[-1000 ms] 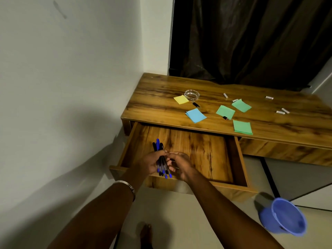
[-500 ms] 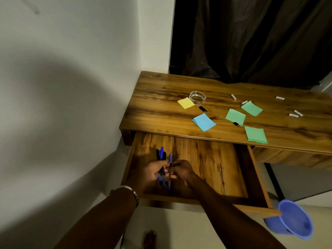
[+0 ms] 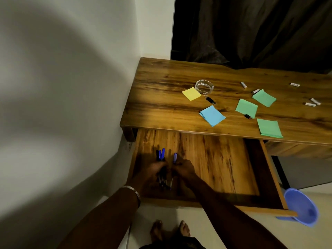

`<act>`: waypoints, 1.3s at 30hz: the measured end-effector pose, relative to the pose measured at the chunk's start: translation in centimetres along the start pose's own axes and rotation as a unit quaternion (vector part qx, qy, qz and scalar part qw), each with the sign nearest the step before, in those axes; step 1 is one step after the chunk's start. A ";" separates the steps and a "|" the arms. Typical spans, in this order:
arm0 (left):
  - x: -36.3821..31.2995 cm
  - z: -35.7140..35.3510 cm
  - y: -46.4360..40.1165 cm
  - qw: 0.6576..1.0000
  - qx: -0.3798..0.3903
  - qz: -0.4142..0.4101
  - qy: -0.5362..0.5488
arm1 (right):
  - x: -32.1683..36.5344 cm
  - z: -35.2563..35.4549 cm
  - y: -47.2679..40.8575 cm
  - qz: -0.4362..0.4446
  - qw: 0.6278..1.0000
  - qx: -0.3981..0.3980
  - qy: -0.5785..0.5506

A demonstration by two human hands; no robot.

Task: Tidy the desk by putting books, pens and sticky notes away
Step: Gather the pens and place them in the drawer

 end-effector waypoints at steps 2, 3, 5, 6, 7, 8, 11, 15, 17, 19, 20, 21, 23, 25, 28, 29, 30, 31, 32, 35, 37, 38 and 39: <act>0.4 -0.1 0.1 1.000 0.004 0.013 0.009 | -0.2 0.2 -0.4 0.002 1.000 -0.012 0.028; 0.7 -0.2 -0.1 1.000 0.009 0.018 0.013 | 0.3 0.2 0.4 -0.002 0.999 -0.013 0.037; 0.9 -0.1 0.2 1.000 0.001 0.025 -0.004 | 0.9 0.2 1.5 -0.017 0.998 -0.014 0.060; 1.0 0.1 0.1 1.000 -0.007 0.023 -0.004 | 0.6 0.2 1.5 -0.030 0.996 -0.013 0.078; 1.2 0.4 -0.1 1.000 -0.019 0.023 -0.009 | 0.1 0.2 1.3 -0.039 0.994 -0.009 0.098; 1.4 0.5 -0.4 0.999 -0.028 0.020 -0.020 | -0.4 0.2 1.2 -0.044 0.992 -0.008 0.115; 2.1 1.0 -1.1 0.998 -0.046 0.021 -0.034 | -1.4 0.2 0.6 -0.043 0.990 -0.020 0.131; 1.9 0.8 -0.4 0.997 -0.042 0.012 -0.062 | -2.0 -0.2 0.4 -0.030 0.992 -0.035 0.113; 1.8 0.9 -0.6 0.997 -0.043 0.000 -0.067 | -2.2 -0.4 0.2 -0.025 0.993 -0.039 0.111; 1.8 1.2 -0.7 0.996 -0.058 -0.006 -0.070 | -2.6 -0.5 0.2 -0.024 0.994 -0.055 0.090; 1.8 1.3 -0.8 0.995 -0.064 -0.008 -0.076 | -2.7 -0.4 0.2 -0.025 0.994 -0.070 0.080; 1.8 1.4 -1.0 0.994 -0.069 -0.013 -0.078 | -2.9 -0.3 0.2 -0.020 0.993 -0.088 0.075; 1.3 1.4 -1.0 0.993 -0.078 -0.032 -0.088 | -2.8 0.1 0.3 -0.006 0.991 -0.112 0.076; 0.6 1.5 -1.1 0.991 -0.083 -0.056 -0.093 | -3.1 0.2 0.2 -0.017 0.991 -0.101 0.082; 0.2 1.8 -1.3 0.986 -0.100 -0.062 -0.115 | -3.4 0.1 -0.4 -0.039 0.989 -0.070 0.123; 0.2 1.8 -1.3 0.986 -0.101 -0.060 -0.121 | -3.5 0.0 -0.6 -0.042 0.987 -0.064 0.138; 0.3 1.8 -1.4 0.985 -0.101 -0.057 -0.127 | -3.5 -0.1 -0.7 -0.043 0.986 -0.058 0.152; 0.4 1.9 -1.4 0.985 -0.100 -0.055 -0.132 | -3.7 -0.3 -0.7 -0.044 0.985 -0.053 0.159; 0.5 1.8 -1.4 0.984 -0.098 -0.051 -0.138 | -3.7 -0.3 -0.7 -0.047 0.985 -0.051 0.156; 0.3 1.8 -1.0 0.982 -0.103 -0.046 -0.150 | -3.7 0.0 -0.2 -0.066 0.988 -0.060 0.129; 0.1 1.8 -1.1 0.983 -0.099 -0.046 -0.149 | -2.9 0.6 0.2 -0.044 0.988 -0.086 0.118; 0.0 1.8 -1.1 0.983 -0.097 -0.047 -0.148 | -2.2 0.8 0.5 -0.021 0.989 -0.096 0.111; -0.1 1.8 -1.1 0.983 -0.098 -0.046 -0.146 | -1.6 0.6 0.7 0.003 0.992 -0.089 0.094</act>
Point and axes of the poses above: each hand's wrist, its own y-axis away from the middle knuckle, its own z-axis out of the back of the hand, x = y × z, the point moved 9 cm from there along -y, towards the middle knuckle, and after that the axes turned 9 degrees about x, right-handed, at the moved point
